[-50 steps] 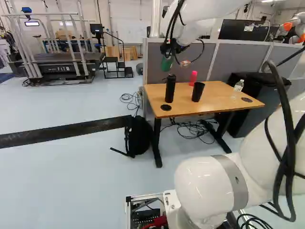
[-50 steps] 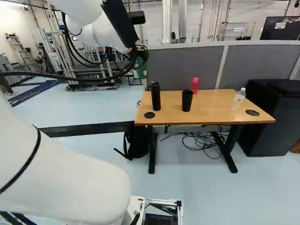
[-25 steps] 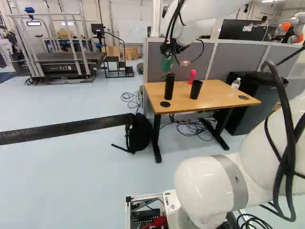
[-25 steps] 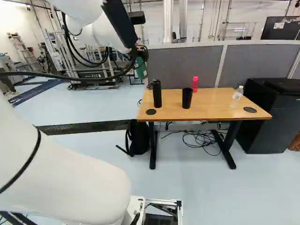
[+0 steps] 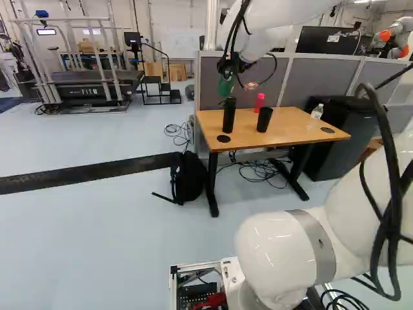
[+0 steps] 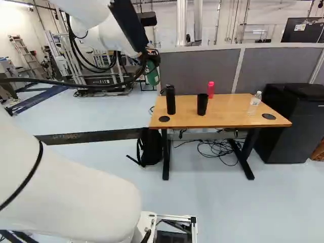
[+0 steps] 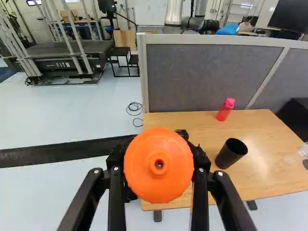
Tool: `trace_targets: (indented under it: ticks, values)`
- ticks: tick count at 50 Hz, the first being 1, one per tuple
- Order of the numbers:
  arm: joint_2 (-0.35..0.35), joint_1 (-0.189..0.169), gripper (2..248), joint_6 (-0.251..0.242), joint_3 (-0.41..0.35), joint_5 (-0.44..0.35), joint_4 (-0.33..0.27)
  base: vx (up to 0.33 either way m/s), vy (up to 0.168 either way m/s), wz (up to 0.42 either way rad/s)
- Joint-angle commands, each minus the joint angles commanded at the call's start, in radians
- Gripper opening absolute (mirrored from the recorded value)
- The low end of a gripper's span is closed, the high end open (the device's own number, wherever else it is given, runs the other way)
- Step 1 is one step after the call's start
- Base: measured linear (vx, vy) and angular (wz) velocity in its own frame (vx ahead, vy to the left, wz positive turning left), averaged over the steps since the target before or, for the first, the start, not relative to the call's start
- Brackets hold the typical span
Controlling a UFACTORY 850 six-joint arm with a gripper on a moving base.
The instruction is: Pick up the green bottle from the table
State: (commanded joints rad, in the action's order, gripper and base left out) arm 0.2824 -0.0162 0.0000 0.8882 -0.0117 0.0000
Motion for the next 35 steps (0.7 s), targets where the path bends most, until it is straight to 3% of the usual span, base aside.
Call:
trace_targets:
  ticks: [35]
  values:
    - [0.0,0.0,23,0.0,0.0,0.0,0.0,0.0,0.0,0.0]
